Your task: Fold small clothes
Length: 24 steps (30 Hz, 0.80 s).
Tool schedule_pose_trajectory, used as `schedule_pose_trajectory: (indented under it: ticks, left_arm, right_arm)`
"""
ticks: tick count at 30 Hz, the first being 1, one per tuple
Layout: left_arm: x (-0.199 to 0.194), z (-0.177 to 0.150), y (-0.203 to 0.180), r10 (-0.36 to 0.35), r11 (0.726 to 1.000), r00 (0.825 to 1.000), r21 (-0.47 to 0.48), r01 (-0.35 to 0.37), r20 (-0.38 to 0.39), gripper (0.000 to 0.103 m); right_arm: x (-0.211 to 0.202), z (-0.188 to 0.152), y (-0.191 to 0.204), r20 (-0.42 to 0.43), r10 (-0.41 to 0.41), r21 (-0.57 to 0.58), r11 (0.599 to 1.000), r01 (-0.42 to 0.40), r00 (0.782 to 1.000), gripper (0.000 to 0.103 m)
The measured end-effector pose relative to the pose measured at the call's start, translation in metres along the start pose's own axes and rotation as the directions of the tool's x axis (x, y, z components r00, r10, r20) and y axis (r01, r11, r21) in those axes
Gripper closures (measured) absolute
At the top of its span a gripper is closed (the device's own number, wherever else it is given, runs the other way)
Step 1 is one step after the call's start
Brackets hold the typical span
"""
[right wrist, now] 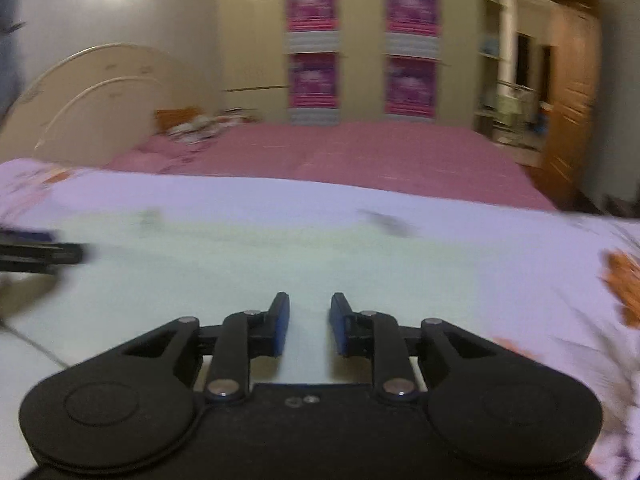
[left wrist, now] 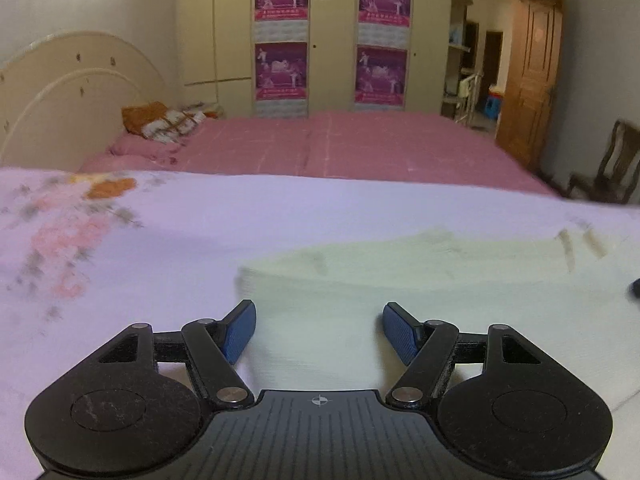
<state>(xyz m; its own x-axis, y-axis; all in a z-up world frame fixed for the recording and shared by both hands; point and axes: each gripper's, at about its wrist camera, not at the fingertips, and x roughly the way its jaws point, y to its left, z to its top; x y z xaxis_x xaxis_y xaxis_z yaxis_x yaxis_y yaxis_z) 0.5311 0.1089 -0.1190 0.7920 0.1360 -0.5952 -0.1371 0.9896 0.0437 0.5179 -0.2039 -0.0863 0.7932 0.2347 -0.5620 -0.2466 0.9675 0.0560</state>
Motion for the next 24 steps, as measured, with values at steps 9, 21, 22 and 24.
schedule_pose_trajectory:
  ticks: [9, 21, 22, 24]
  left_arm:
    - [-0.054, -0.014, -0.026, -0.095, 0.995, 0.995, 0.021, 0.094, 0.04, 0.033]
    - [-0.073, -0.032, -0.035, -0.044, 0.997, 0.999, 0.065, 0.045, -0.022, 0.033]
    - [-0.083, -0.031, -0.037, -0.053, 0.996, 0.999, 0.067, 0.053, 0.0, 0.033]
    - [-0.087, -0.036, -0.041, -0.058, 0.995, 0.998, 0.076, 0.059, -0.01, 0.033]
  right_arm:
    - [-0.029, -0.008, 0.002, 0.021, -0.001, -0.029, 1.0, 0.001, 1.0, 0.077]
    - [-0.034, -0.021, 0.007, -0.024, -0.08, -0.12, 0.99, 0.076, 0.997, 0.075]
    - [-0.038, -0.019, 0.01, -0.028, -0.083, -0.124, 0.989, 0.079, 0.996, 0.074]
    - [-0.049, -0.02, 0.016, -0.006, -0.065, -0.134, 0.989, 0.064, 0.998, 0.07]
